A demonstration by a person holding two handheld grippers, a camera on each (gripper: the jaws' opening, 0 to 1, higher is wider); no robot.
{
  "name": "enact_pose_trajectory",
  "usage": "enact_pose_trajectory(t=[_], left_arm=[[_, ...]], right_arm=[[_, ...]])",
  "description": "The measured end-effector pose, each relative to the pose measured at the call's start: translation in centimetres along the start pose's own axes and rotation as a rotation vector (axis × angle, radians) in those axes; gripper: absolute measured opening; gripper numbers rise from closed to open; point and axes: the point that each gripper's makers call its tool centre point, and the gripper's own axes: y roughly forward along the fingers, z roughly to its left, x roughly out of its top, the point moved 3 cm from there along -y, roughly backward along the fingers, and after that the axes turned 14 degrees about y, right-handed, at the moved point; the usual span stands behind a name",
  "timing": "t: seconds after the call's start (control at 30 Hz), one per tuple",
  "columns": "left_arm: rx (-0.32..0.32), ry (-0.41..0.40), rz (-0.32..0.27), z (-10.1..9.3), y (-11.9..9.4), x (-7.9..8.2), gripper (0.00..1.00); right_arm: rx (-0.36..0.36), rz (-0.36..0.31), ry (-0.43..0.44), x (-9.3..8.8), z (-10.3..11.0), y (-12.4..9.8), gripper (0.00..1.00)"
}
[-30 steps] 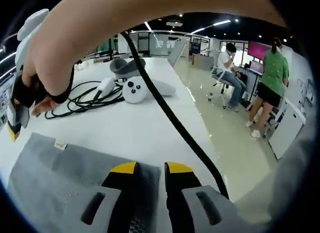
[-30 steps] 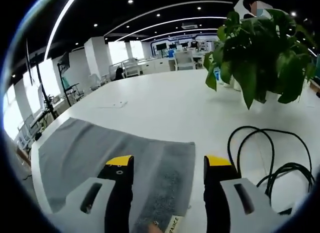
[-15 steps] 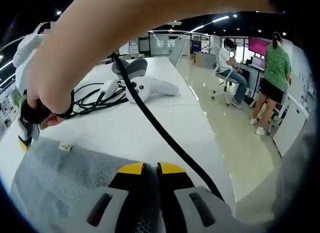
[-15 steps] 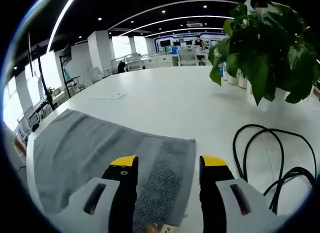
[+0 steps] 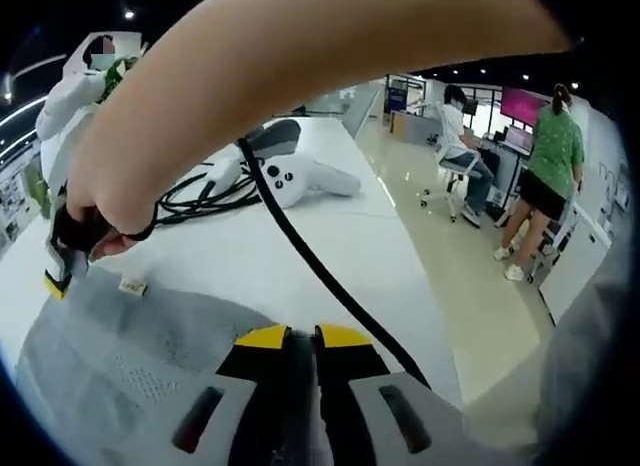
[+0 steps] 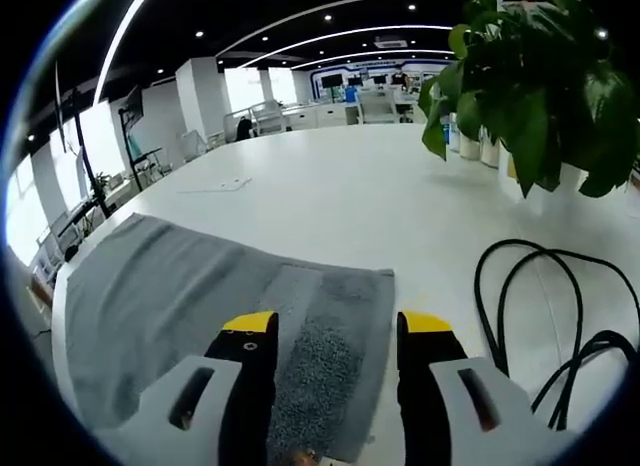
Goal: Fold the towel on the table until its edges align and the towel forms a compact rectangular stack.
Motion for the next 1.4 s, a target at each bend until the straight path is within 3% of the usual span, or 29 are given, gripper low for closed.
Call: enact_pose_trajectory(t=[0.17,0.37,0.83,0.9,1.17,1.4], left_arm=[[-0.004,0.029,0.024,-0.3,-0.4,-0.4,0.20],[-0.015,0.046,-0.003,-0.3,-0.4,-0.5,0.21],[-0.012,0.077,-0.010,-0.8,-0.6,-0.6,0.08],[-0.013,0.076,-0.010,-0.8,-0.6,-0.6,0.07],[0.012,0.049,-0.005,-0.8,-0.7,-0.6,0.06],[-0.010,-0.029,-0.028,-0.3,-1.1,-0.5,0.05]], right_arm=[[-0.004,-0.004,-0.002,0.2,-0.1,0.5,0.46],[-0.012,-0.024,0.030,0.4,-0.6,0.8,0.36],[-0.083,-0.036,0.027,0.3,-2.5,0.9,0.07],[-0.057,-0.032,0.038,0.2,-2.2,1.1,0.01],[-0.080,0.000,-0.120,0.2,-1.7,1.0,0.00],[-0.056,-0.056,-0.079,1.1,-1.2,0.1,0.00]])
